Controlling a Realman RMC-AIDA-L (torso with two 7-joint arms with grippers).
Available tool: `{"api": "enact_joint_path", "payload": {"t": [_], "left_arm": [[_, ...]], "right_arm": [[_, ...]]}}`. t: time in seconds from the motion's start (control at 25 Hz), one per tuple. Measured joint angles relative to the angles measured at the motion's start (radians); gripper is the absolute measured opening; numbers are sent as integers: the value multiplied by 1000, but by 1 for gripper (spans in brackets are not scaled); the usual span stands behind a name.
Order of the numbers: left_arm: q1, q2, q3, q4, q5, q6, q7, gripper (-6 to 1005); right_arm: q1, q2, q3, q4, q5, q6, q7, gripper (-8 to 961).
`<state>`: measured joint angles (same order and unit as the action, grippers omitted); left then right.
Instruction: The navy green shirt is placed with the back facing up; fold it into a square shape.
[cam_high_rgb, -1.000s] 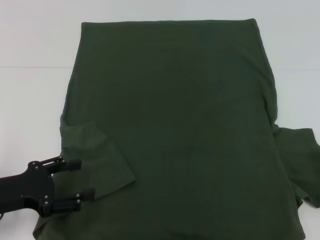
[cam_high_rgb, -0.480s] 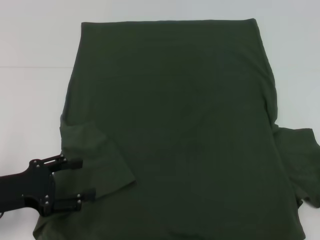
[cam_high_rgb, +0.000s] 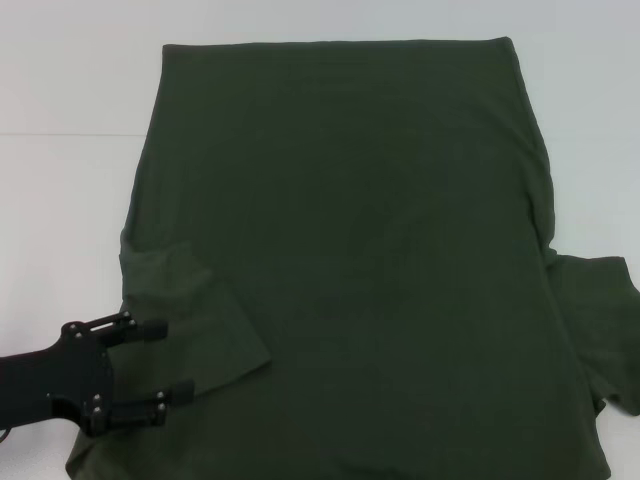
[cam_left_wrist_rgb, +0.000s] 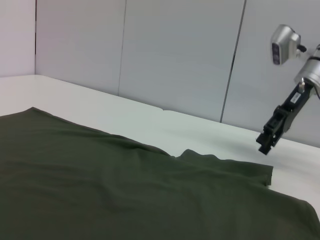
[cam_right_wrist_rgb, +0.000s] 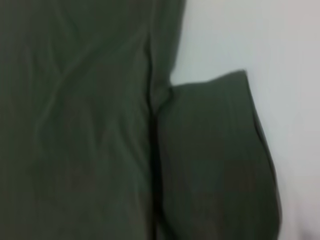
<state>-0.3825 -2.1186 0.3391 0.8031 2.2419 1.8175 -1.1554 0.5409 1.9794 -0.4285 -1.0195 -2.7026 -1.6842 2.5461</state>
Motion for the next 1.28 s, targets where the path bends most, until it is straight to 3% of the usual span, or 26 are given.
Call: {"api": "enact_joint_path", "payload": {"t": [0.16,0.84,1.28], "left_arm": [[-3,-1,-2,-2,0,-3,-1,841],[-1,-2,-14,-4,-23,-10,-12,839],[1,-3,-14,-4,-23,-15,-16,837]], "right_arm": [[-3,-7,-3,28,-1,11,0,911],[4,3,-74,112,-3,105,0,912],[14,4,-102,118,-3,117,1,852]]}}
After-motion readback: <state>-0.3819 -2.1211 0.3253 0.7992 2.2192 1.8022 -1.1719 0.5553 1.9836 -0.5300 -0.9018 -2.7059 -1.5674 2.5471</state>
